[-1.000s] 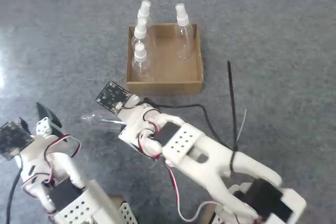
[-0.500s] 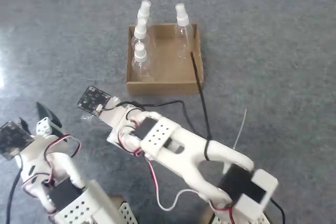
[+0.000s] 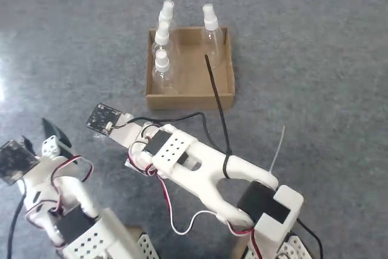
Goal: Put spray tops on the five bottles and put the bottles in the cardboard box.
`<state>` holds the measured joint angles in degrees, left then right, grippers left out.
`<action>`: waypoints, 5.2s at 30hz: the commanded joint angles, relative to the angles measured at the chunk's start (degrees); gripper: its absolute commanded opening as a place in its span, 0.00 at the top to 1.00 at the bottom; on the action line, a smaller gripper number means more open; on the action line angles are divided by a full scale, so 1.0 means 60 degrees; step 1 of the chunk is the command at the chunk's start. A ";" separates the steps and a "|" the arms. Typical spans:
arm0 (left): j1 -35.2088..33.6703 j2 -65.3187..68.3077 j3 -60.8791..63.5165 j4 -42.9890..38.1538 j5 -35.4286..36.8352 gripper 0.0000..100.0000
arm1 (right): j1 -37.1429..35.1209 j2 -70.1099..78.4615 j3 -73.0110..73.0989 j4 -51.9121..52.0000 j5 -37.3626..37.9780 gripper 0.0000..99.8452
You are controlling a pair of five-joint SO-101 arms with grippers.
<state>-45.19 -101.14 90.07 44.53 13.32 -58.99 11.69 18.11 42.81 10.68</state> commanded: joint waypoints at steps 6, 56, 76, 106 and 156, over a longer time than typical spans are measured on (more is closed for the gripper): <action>0.0015 -0.0117 -0.0081 -0.0308 0.0059 0.82 | 0.0359 -0.0242 -0.0674 0.0037 0.0278 0.90; 0.0029 -0.0117 -0.0066 -0.0308 0.0059 0.82 | 0.2674 -0.3582 0.0044 0.7348 0.1407 0.89; 0.0029 -0.0117 -0.0066 -0.0308 0.0059 0.82 | 0.2733 -0.3582 0.0337 0.7392 0.1685 0.70; 0.0029 -0.0117 -0.0066 -0.0308 0.0044 0.82 | 0.0462 -0.3465 0.1128 0.5473 0.1582 0.70; 0.0029 -0.0117 -0.0051 -0.0308 0.0044 0.82 | 0.0154 -0.1604 0.0747 0.3963 0.0381 0.74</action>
<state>-45.19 -101.14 90.07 44.53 13.32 -57.49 2.64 25.76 67.25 13.49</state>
